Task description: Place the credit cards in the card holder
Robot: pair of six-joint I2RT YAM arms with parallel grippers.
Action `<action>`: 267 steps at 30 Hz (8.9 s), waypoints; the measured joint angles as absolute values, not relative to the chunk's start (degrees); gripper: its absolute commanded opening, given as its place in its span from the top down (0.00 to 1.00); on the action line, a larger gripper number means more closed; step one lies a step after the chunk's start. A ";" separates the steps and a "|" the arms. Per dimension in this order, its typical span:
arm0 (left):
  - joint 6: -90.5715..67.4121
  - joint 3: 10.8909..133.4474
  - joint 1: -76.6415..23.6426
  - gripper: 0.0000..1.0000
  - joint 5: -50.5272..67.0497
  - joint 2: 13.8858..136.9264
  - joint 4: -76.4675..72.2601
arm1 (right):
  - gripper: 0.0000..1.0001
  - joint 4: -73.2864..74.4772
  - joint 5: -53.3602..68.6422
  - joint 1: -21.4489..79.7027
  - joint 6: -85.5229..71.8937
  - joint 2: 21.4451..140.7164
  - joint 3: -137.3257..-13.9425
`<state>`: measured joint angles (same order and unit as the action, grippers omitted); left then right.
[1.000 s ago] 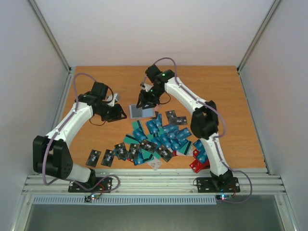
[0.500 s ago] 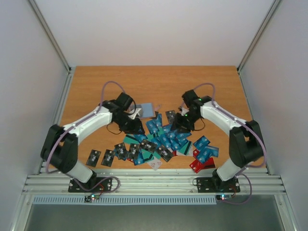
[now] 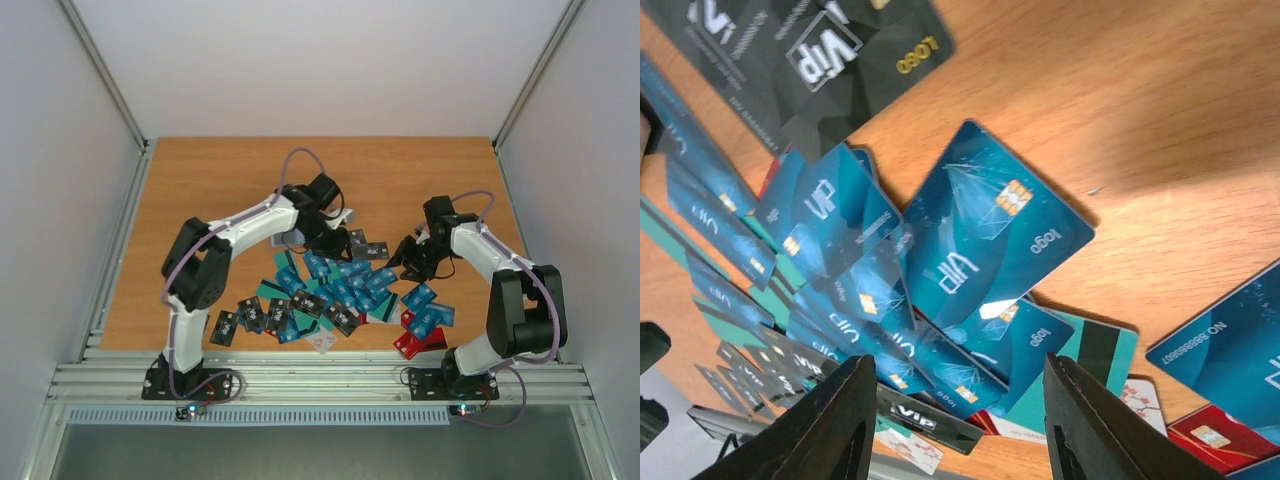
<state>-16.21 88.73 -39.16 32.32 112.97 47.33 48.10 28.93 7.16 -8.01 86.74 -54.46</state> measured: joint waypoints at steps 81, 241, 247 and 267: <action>-25.21 110.17 -42.65 0.64 50.94 140.70 41.82 | 0.60 9.47 44.10 4.49 -21.89 85.38 -35.40; -19.77 95.02 -9.47 1.00 53.15 122.10 49.54 | 0.58 51.88 49.36 23.38 -7.29 140.09 -125.56; -17.91 95.02 -8.03 1.00 52.47 122.78 50.35 | 0.58 54.28 49.56 24.23 -7.22 143.92 -130.50; -14.24 95.00 -6.15 1.00 53.84 126.72 51.03 | 0.61 61.67 48.14 23.99 -3.31 149.32 -133.25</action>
<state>-14.24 95.00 -6.15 53.84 126.72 51.03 61.67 48.14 23.99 -3.31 149.32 -133.25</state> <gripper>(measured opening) 0.023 0.394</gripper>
